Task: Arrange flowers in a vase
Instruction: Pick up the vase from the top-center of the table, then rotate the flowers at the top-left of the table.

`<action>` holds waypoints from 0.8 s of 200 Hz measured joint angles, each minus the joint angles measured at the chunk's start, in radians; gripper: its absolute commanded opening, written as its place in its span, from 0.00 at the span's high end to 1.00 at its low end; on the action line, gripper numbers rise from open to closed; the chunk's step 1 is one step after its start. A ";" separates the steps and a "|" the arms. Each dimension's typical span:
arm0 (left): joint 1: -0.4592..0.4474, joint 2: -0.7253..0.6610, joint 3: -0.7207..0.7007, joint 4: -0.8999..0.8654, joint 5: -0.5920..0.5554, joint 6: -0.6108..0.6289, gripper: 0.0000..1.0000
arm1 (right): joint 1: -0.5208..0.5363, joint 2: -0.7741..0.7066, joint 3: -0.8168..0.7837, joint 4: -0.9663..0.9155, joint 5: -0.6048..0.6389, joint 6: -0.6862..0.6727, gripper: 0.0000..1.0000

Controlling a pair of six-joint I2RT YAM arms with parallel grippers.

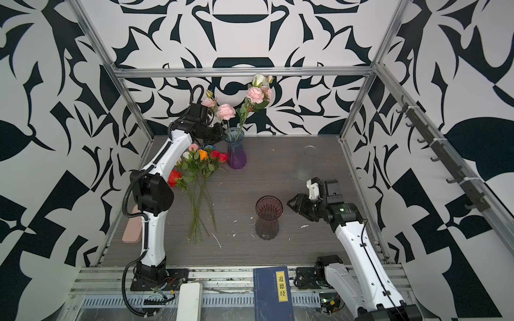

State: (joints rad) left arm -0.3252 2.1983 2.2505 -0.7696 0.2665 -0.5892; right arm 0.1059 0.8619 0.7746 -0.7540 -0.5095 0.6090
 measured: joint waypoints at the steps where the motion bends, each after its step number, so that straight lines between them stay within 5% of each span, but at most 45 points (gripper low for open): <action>1: 0.000 0.000 0.000 0.000 -0.001 -0.002 0.96 | 0.000 0.000 0.000 0.000 0.000 0.000 0.46; 100: -0.005 0.035 0.078 -0.087 -0.042 0.023 1.00 | 0.000 -0.013 0.000 -0.014 0.009 -0.003 0.46; 160: -0.006 0.061 0.167 -0.176 -0.163 0.138 1.00 | 0.000 -0.012 0.000 -0.017 0.012 -0.006 0.46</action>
State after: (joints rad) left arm -0.3309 2.2589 2.4176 -0.9455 0.1040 -0.4511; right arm 0.1059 0.8497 0.7746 -0.7712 -0.4976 0.6029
